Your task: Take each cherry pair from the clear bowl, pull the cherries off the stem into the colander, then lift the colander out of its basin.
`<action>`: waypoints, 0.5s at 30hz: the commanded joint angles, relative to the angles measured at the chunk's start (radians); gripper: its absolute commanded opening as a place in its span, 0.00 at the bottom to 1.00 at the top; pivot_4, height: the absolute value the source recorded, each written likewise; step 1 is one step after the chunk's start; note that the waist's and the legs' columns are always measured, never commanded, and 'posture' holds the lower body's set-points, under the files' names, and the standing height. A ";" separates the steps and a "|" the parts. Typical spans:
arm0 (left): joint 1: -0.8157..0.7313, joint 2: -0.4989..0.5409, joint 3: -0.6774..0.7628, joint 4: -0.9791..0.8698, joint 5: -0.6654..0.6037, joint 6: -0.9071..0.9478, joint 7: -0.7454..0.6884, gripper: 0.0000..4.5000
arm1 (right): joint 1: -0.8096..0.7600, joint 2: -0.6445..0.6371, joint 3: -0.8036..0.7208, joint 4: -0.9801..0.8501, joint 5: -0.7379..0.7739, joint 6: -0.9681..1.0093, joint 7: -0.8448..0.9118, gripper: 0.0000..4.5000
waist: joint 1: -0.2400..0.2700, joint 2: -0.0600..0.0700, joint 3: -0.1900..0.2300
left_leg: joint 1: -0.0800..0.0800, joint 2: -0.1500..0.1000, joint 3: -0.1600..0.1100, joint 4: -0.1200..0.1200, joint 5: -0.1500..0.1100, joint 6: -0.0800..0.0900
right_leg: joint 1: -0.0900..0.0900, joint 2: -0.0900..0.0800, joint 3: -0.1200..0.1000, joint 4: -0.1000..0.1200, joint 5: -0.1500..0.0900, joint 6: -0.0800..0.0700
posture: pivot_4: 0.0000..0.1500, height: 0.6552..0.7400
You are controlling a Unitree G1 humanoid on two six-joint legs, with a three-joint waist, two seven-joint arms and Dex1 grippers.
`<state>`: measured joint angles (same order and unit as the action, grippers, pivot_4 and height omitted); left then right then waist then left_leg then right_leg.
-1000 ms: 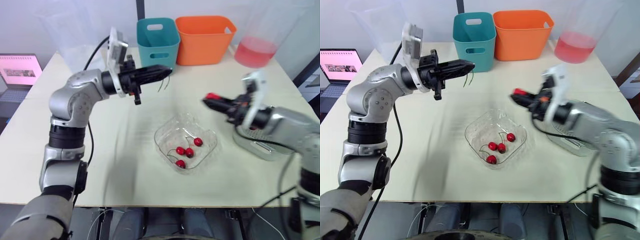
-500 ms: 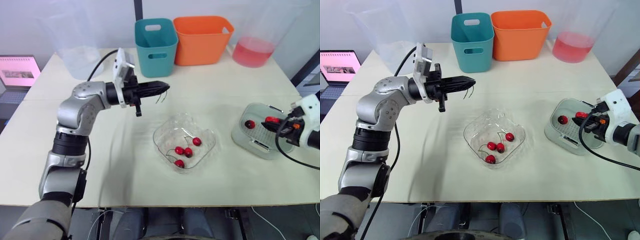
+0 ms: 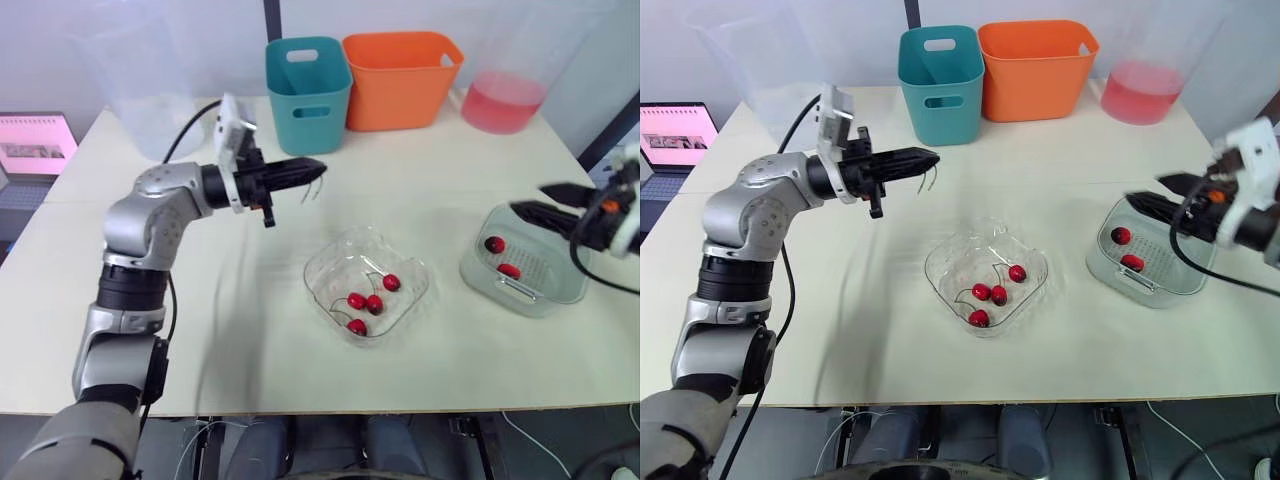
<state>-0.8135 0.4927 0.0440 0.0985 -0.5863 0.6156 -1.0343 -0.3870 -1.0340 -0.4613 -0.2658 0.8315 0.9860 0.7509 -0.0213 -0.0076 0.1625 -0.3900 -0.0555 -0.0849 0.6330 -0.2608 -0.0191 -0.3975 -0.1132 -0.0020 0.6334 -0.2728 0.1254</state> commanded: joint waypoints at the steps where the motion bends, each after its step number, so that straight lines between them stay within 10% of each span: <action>1: 0.054 0.054 0.112 -0.006 -0.043 0.084 0.076 0.00 | -0.124 0.065 0.086 -0.148 0.157 0.072 -0.038 0.76 | -0.003 0.000 0.000 | 0.000 0.000 0.000 0.000 0.000 0.000 | 0.000 0.000 0.000 0.000 0.000 0.000 | 1.00 1.00; 15: 0.359 0.108 0.227 0.091 0.007 0.126 0.249 0.00 | -0.293 0.372 0.606 -0.313 0.011 0.006 -0.131 0.76 | 0.028 -0.002 -0.001 | -0.002 -0.003 -0.002 0.000 0.002 -0.004 | -0.002 -0.004 0.000 0.000 0.000 0.000 | 1.00 1.00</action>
<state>-0.4483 0.6020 0.2605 0.1809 -0.5933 0.7751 -0.7900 -0.6720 -0.6680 0.1315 -0.5618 0.8759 1.0258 0.6089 0.0064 -0.0097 0.1619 -0.3920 -0.0586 -0.0867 0.6327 -0.2587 -0.0229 -0.3995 -0.1172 -0.0021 0.6332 -0.2728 0.1253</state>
